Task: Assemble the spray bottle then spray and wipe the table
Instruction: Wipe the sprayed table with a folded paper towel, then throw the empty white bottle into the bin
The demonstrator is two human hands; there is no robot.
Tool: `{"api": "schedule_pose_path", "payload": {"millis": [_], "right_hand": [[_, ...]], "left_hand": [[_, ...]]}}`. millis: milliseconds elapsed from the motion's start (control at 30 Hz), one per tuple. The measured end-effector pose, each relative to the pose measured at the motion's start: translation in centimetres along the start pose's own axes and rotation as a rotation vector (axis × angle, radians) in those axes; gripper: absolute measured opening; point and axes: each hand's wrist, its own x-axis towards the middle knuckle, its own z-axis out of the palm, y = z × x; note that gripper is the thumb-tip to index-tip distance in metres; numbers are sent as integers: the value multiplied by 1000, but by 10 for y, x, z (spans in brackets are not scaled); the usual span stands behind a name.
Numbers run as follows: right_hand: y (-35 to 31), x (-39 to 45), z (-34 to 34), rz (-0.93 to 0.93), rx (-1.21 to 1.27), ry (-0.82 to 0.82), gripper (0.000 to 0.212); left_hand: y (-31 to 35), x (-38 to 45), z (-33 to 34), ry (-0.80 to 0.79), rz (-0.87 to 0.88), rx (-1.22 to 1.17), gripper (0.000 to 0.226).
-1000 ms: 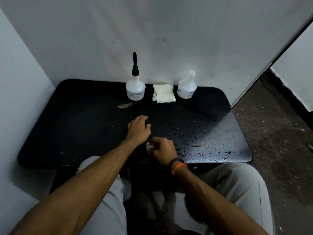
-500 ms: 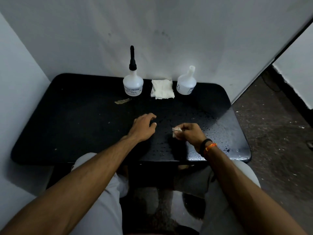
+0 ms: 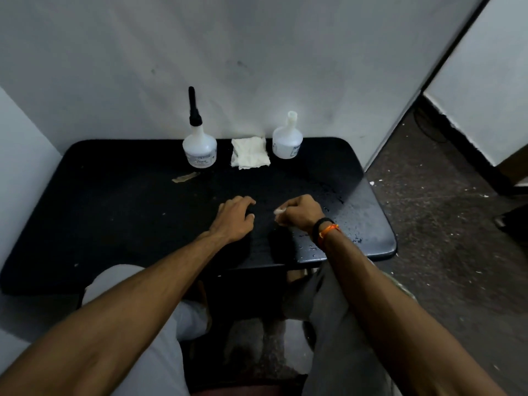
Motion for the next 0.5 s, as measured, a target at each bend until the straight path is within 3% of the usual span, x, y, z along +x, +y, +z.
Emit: {"api": "schedule_pose_path", "payload": {"millis": [100, 333, 500], "right_hand": [[9, -2, -30, -10, -6, 79, 15], [73, -27, -93, -37, 56, 261, 16], [115, -55, -129, 34, 139, 371, 5]], "left_hand": [[26, 7, -1, -19, 41, 8, 41], [121, 21, 22, -56, 209, -6, 36], [194, 16, 53, -109, 344, -36, 32]]}}
